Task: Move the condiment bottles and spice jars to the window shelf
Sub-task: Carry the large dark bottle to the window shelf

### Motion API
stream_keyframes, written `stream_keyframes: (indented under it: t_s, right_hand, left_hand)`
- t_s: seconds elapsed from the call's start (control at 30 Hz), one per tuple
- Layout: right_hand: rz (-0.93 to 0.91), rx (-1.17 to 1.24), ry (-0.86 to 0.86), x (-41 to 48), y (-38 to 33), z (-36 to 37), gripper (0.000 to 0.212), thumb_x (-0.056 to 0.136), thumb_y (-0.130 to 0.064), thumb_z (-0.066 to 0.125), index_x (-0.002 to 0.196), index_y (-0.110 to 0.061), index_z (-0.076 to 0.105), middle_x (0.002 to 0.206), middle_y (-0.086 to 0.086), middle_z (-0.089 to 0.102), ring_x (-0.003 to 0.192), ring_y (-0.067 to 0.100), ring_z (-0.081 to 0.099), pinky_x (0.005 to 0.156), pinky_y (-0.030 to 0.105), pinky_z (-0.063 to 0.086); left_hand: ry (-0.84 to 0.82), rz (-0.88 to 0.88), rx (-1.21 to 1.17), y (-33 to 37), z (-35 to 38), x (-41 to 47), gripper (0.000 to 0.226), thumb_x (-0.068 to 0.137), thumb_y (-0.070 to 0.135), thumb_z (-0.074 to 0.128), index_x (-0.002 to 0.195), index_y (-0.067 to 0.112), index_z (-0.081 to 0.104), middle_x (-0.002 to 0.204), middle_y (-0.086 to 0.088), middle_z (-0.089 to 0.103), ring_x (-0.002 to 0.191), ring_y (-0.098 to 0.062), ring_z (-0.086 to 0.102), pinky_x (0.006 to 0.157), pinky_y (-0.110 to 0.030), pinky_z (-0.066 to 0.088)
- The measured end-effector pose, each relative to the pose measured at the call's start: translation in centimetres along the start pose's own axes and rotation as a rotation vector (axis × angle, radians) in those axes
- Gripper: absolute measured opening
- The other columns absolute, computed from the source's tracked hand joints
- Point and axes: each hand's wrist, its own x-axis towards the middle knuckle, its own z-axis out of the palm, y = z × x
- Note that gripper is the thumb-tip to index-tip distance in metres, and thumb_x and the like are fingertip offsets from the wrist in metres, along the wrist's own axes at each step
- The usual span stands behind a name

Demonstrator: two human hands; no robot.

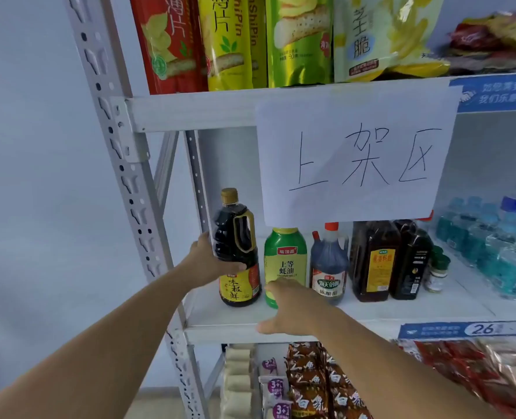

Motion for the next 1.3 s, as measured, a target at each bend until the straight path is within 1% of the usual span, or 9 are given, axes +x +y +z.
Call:
stream_keyframes:
  t_s: [0.1,0.2,0.37,0.57,0.7,0.87,1.0,1.13,1.3]
  right_hand:
    - [0.027,-0.002,-0.003,1.1,-0.4,0.7,0.091,0.077,-0.067,0.069,0.149,-0.020,0.040,0.146,0.000,0.050,0.131,0.023,0.050,0.101,0.043,0.049]
    - [0.081,0.050,-0.036,2.1,-0.2,1.7,0.096,0.075,-0.069,0.072,0.151,-0.021,0.038,0.149,0.001,0.048,0.133,0.023,0.049,0.103,0.042,0.048]
    - [0.162,0.375,-0.053,3.8,0.0,2.8,0.105,0.073,-0.070,0.075,0.156,-0.021,0.032,0.158,0.000,0.042,0.140,0.020,0.045,0.111,0.041,0.044]
    - [0.209,0.649,-0.006,4.6,-0.7,3.4,0.100,0.073,-0.065,0.080,0.152,-0.021,0.038,0.155,0.001,0.045,0.139,0.019,0.047,0.111,0.041,0.045]
    - [0.242,0.732,0.009,4.5,-0.7,4.2,0.096,0.069,-0.063,0.082,0.147,-0.024,0.042,0.150,0.000,0.049,0.136,0.018,0.049,0.112,0.042,0.045]
    - [0.228,0.886,0.046,4.1,-1.3,5.3,0.068,0.079,-0.033,0.088,0.125,-0.031,0.037,0.110,-0.021,0.052,0.099,-0.004,0.054,0.097,0.026,0.042]
    - [0.188,0.949,0.141,3.9,-3.3,6.9,0.095,0.064,-0.038,0.095,0.129,-0.039,0.026,0.125,-0.015,0.050,0.117,0.010,0.056,0.102,0.032,0.049]
    - [0.176,1.044,0.323,3.1,-5.2,9.1,0.111,0.043,-0.051,0.093,0.135,-0.039,0.032,0.132,-0.012,0.056,0.124,0.016,0.058,0.106,0.040,0.051]
    - [0.118,1.103,0.427,0.0,-7.2,10.7,0.101,0.055,-0.026,0.100,0.131,-0.038,0.036,0.123,-0.020,0.056,0.113,0.004,0.058,0.082,0.004,0.045]
  left_hand:
    - [0.074,0.011,-0.123,-0.2,-0.2,2.2,0.128,0.067,0.040,0.094,0.162,0.018,0.010,0.163,-0.008,0.028,0.147,-0.032,0.036,0.111,-0.048,0.043]
    - [0.063,0.071,-0.245,-0.2,0.1,4.2,0.114,0.068,0.028,0.095,0.156,0.021,0.023,0.144,0.001,0.048,0.131,-0.025,0.052,0.105,-0.044,0.049]
    - [-0.004,0.055,-0.477,-0.2,0.0,6.7,0.096,0.073,0.019,0.092,0.149,0.032,0.035,0.128,0.008,0.059,0.118,-0.022,0.058,0.101,-0.043,0.048]
    - [0.049,0.079,-0.365,-0.4,0.1,7.6,0.067,0.076,0.026,0.088,0.132,0.029,0.051,0.112,0.012,0.066,0.110,-0.023,0.065,0.093,-0.040,0.053]
    - [0.099,0.106,-0.248,-0.6,-0.4,6.9,0.063,0.072,0.031,0.089,0.127,0.029,0.057,0.111,0.012,0.069,0.103,-0.019,0.067,0.090,-0.040,0.056]
    - [0.193,0.119,-0.174,-0.2,-0.3,3.9,0.050,0.071,0.032,0.088,0.111,0.031,0.058,0.096,0.017,0.067,0.089,-0.011,0.066,0.079,-0.034,0.056]
    - [0.225,0.090,-0.116,0.3,-0.2,0.8,0.054,0.068,0.038,0.088,0.110,0.028,0.056,0.094,0.014,0.065,0.086,-0.010,0.065,0.074,-0.031,0.056]
    - [0.239,0.082,-0.102,0.4,0.1,-3.0,0.062,0.063,0.045,0.090,0.113,0.027,0.057,0.097,0.013,0.066,0.088,-0.009,0.065,0.075,-0.031,0.057]
    - [0.267,0.031,-0.121,0.5,-0.2,-8.2,0.065,0.062,0.044,0.091,0.115,0.026,0.057,0.099,0.011,0.067,0.090,-0.013,0.066,0.080,-0.035,0.059]
